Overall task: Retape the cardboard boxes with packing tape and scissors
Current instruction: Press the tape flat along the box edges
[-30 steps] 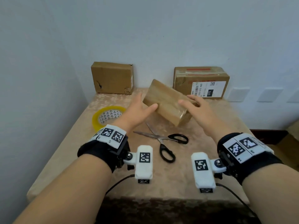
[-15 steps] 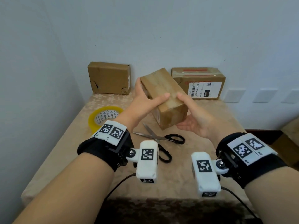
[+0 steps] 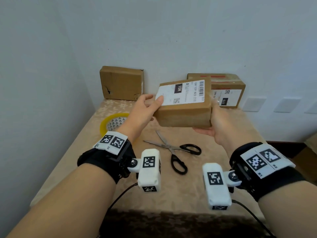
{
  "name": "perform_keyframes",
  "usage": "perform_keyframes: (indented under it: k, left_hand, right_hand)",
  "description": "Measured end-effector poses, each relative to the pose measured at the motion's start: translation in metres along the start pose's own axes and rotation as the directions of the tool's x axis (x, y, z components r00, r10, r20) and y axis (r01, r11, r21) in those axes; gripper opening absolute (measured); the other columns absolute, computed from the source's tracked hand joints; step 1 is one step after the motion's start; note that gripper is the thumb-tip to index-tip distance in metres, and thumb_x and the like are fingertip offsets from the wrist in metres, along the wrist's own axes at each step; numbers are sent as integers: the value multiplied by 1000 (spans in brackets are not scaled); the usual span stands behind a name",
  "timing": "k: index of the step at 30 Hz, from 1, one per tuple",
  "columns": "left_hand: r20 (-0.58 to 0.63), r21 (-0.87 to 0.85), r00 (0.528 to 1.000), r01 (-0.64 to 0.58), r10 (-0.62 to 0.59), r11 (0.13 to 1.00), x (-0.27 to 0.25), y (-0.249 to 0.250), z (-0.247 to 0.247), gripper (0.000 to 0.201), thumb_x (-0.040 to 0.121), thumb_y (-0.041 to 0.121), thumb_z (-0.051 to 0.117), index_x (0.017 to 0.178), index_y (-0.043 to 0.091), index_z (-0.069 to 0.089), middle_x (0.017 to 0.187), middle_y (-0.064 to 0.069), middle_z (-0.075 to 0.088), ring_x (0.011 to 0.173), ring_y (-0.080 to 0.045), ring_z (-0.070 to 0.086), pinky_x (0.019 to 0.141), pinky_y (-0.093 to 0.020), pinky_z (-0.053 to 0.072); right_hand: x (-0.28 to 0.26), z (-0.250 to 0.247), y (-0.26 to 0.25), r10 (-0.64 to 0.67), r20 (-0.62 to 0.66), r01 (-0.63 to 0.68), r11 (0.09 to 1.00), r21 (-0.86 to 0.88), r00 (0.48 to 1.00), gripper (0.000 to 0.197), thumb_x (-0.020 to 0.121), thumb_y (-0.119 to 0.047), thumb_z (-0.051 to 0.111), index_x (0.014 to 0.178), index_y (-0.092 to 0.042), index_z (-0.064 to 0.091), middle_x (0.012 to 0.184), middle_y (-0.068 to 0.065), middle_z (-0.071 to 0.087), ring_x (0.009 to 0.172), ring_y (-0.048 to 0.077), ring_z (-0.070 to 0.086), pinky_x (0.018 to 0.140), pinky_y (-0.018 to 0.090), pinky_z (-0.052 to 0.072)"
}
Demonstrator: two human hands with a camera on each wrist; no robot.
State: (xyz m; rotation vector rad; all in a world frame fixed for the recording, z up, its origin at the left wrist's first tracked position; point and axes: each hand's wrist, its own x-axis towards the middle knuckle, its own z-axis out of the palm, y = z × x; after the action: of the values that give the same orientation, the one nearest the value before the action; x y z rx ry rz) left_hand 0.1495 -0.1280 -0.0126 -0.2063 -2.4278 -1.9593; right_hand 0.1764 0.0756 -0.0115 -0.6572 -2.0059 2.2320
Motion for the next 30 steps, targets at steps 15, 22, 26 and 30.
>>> perform_keyframes:
  k: [15,22,26,30]
  left_hand:
    - [96,243,987,-151,131,958,2,-12,0,65,79,52,68,132,26,41,116,8,58,103,-11,60,88,-31,51]
    - [302,346,947,-211,104,914,-2,8,1,82,64,58,73,132,31,37,139,8,42,129,-10,40,101,-28,37]
    - [390,184,913,-206,121,961,-6,22,1,107,74,38,77,148,42,1,133,24,33,123,8,35,94,-10,32]
    - [268,6,960,-82,77,997,-7,23,6,106,69,46,77,148,41,7,129,11,49,112,-1,53,92,-23,45]
  right_hand:
    - [-14,-4,-2,-175,191,209,963,-170,966,98,61,-74,69,143,-27,40,139,-11,50,126,11,47,106,49,39]
    - [-21,1,-12,-507,322,600,697,-393,799,76,73,-32,82,140,-25,46,123,-8,52,111,0,50,96,18,42]
    - [-25,1,-18,-481,443,618,746,-246,757,89,69,-33,85,145,-32,38,131,-25,46,116,-18,44,97,18,42]
    - [-30,7,-19,-545,295,582,812,-49,785,96,67,-40,78,148,-35,26,152,-11,28,119,-10,46,97,21,47]
